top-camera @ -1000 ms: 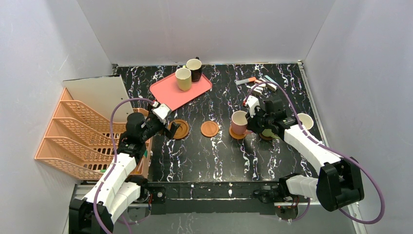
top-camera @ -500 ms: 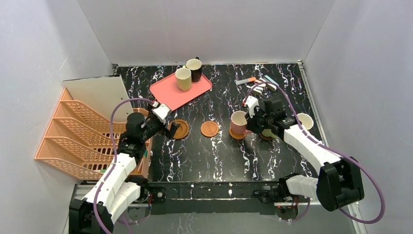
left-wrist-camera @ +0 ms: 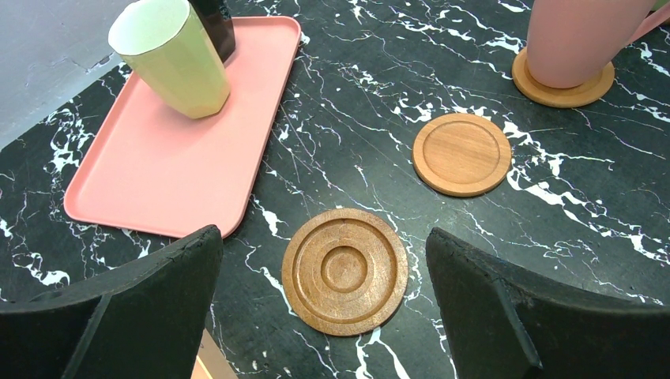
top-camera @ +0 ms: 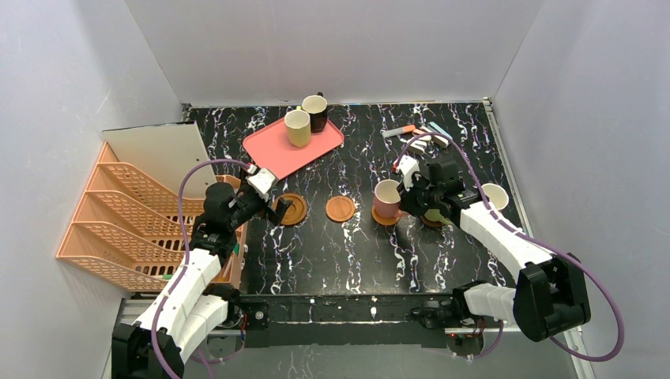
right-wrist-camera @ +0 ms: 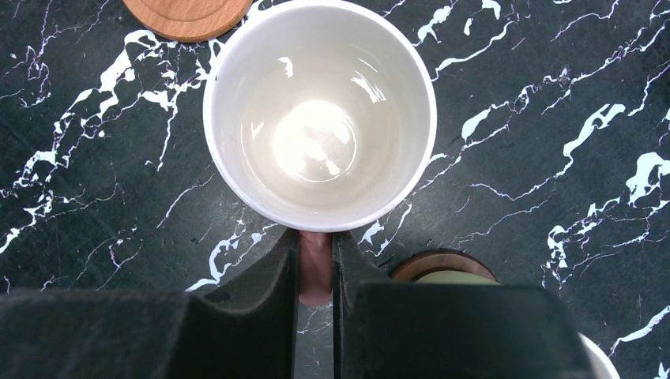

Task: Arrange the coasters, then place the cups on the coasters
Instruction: Place the cup on the coaster.

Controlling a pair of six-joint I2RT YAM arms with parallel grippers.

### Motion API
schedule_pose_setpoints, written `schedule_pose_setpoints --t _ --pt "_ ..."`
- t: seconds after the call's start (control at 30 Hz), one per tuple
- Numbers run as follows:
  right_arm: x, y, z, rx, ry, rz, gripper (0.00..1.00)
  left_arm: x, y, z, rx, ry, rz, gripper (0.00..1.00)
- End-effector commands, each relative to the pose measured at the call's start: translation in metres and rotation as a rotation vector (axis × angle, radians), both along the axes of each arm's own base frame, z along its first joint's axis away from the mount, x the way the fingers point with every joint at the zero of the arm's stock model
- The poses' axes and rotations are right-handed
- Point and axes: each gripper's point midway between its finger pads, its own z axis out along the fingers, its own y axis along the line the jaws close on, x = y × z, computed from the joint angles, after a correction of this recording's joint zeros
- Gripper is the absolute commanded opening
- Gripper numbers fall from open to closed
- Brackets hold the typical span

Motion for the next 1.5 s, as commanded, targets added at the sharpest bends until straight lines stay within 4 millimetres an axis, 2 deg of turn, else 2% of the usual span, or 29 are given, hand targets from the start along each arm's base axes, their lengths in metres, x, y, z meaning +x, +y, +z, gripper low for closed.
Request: schedule_pose_setpoints --t 0.0,0.73,1.47 --pt "0.0131 0.0126 0.0222 0.050 -0.071 0.032 0.01 -0.0029 0.0009 0.0008 0.004 -0.017 -0.007 0.98" --pt "0.0105 0.0123 0.0287 0.054 -0.070 0.036 0.10 -0.0032 0.0013 0.0018 0.003 -0.019 -0.005 0.98" --pt "0.0087 0.0127 0.0304 0.053 -0.062 0.042 0.25 -0.0031 0.0012 0.0027 0.003 -0.022 -0.005 0.98"
